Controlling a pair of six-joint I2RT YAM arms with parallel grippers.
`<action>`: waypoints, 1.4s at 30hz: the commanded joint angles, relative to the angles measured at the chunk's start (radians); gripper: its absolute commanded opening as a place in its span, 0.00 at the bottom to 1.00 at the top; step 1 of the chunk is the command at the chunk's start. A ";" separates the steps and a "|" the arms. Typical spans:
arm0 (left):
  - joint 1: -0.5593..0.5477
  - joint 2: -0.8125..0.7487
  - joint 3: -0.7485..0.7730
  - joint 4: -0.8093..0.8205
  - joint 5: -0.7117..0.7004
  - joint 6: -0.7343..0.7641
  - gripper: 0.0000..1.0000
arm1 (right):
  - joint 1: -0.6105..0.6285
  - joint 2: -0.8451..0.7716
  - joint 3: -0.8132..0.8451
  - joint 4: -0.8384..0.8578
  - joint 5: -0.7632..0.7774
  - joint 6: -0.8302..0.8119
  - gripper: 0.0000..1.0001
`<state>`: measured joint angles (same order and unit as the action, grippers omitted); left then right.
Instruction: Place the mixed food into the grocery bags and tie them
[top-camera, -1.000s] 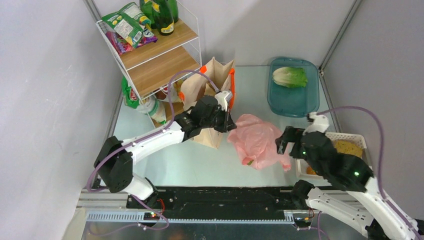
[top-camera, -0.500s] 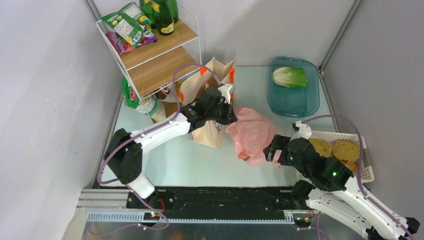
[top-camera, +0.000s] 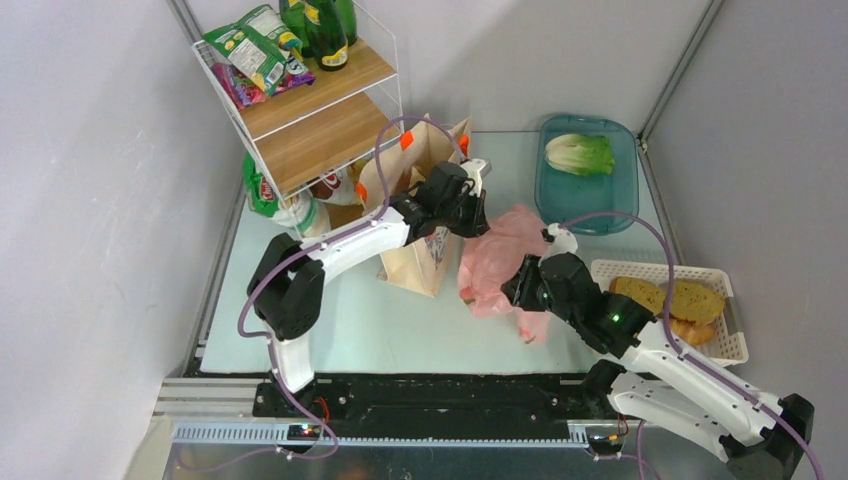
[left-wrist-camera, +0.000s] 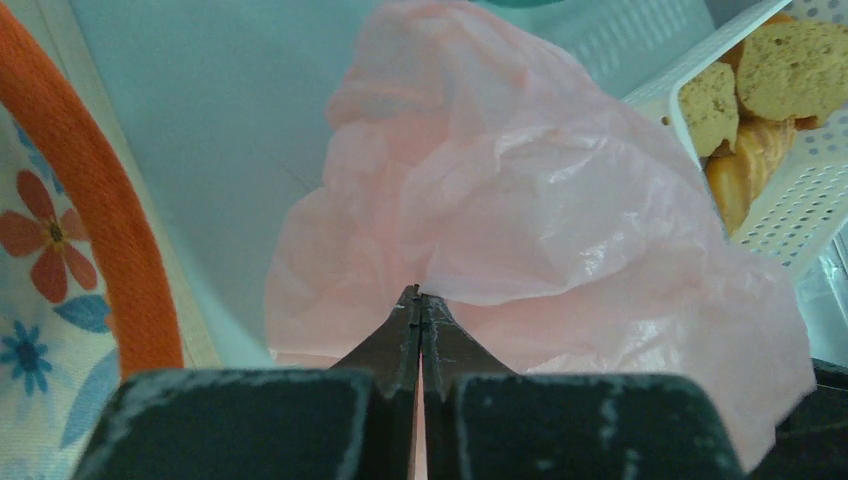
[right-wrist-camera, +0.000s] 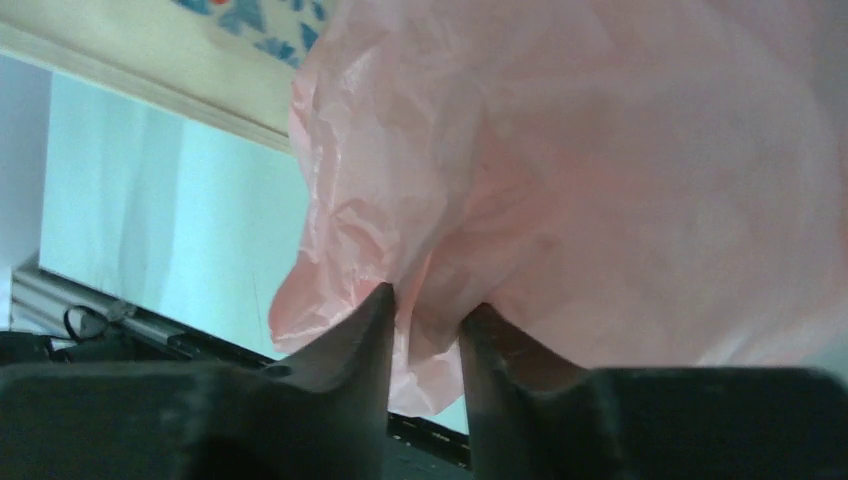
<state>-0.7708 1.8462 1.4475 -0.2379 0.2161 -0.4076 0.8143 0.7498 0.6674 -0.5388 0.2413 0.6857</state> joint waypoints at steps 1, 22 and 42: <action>-0.018 -0.044 0.078 0.013 0.030 0.055 0.00 | -0.008 0.011 0.007 0.202 -0.090 -0.011 0.23; -0.053 -0.266 0.027 -0.002 -0.156 0.214 0.76 | 0.209 -0.023 0.169 0.104 -0.057 -0.134 0.86; -0.502 -0.413 -0.279 -0.007 -0.714 0.221 0.87 | 0.058 -0.397 0.048 -0.336 0.304 0.126 0.86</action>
<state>-1.2705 1.3571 1.1767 -0.2504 -0.3656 -0.1616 0.8783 0.3290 0.7807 -0.8604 0.5175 0.7536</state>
